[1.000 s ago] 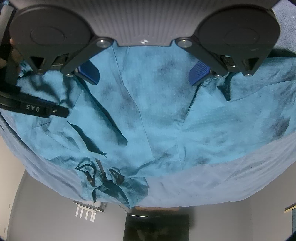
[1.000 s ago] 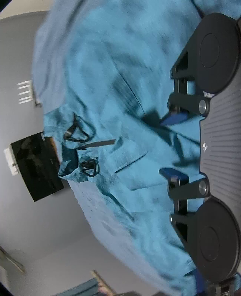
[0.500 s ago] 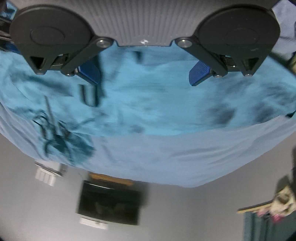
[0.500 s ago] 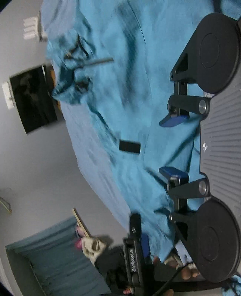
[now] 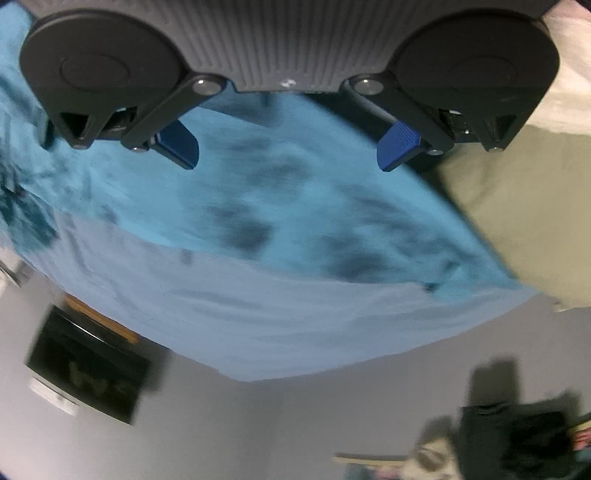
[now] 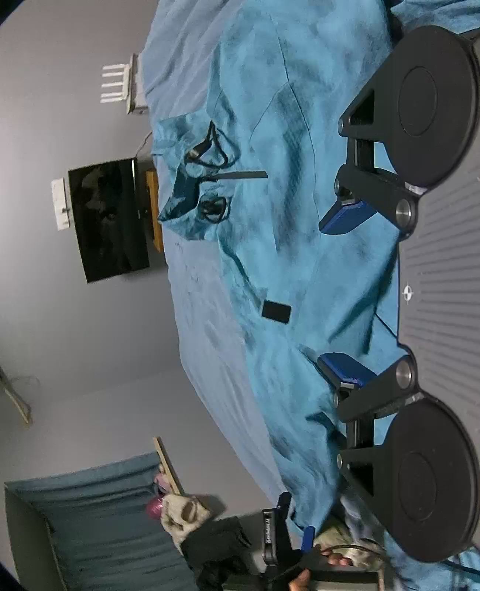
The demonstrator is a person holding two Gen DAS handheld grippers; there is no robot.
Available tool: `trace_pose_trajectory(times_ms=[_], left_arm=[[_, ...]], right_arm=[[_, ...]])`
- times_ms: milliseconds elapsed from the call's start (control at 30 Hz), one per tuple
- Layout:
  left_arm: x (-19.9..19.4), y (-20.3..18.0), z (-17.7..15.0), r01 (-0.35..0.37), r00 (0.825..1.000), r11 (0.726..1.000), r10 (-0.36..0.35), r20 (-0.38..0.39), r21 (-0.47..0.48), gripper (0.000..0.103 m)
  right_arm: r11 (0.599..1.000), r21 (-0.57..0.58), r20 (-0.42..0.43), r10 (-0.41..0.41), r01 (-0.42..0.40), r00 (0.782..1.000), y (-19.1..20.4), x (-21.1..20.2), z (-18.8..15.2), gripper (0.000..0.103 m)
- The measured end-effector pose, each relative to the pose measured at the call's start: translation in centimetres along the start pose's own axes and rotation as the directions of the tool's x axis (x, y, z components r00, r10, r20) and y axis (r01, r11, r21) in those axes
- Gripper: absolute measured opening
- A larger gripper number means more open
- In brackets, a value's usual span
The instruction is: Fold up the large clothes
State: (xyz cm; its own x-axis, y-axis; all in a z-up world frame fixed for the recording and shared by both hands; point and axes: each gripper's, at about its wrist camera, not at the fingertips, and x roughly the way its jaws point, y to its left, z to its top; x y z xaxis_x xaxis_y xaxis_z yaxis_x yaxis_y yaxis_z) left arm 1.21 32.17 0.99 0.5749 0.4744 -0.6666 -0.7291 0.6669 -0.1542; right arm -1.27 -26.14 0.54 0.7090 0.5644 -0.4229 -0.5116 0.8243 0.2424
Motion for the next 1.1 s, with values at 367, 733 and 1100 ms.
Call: trace_pose_trajectory(times_ms=[367,733,1100], left_arm=[[3.1,6.0,-0.1,-0.123,0.992,0.964,0.117,-0.04,-0.235,0.084],[7.8,6.4,-0.2,-0.18,0.983,0.937,0.181,-0.024,-0.3,0.063],[3.4,3.4,1.6,0.019,0.977,0.975,0.028,0.209,-0.223,0.001]], right_arm=[[1.0,0.013,-0.046,0.024,-0.023,0.999,-0.4,0.0,-1.4,0.076],[0.999,0.036,-0.1,0.043,-0.039,0.994,-0.9,2.2,-2.7,0.076],[0.999,0.02,-0.051,-0.029,0.03,0.998,-1.1,2.1,-2.1,0.074]])
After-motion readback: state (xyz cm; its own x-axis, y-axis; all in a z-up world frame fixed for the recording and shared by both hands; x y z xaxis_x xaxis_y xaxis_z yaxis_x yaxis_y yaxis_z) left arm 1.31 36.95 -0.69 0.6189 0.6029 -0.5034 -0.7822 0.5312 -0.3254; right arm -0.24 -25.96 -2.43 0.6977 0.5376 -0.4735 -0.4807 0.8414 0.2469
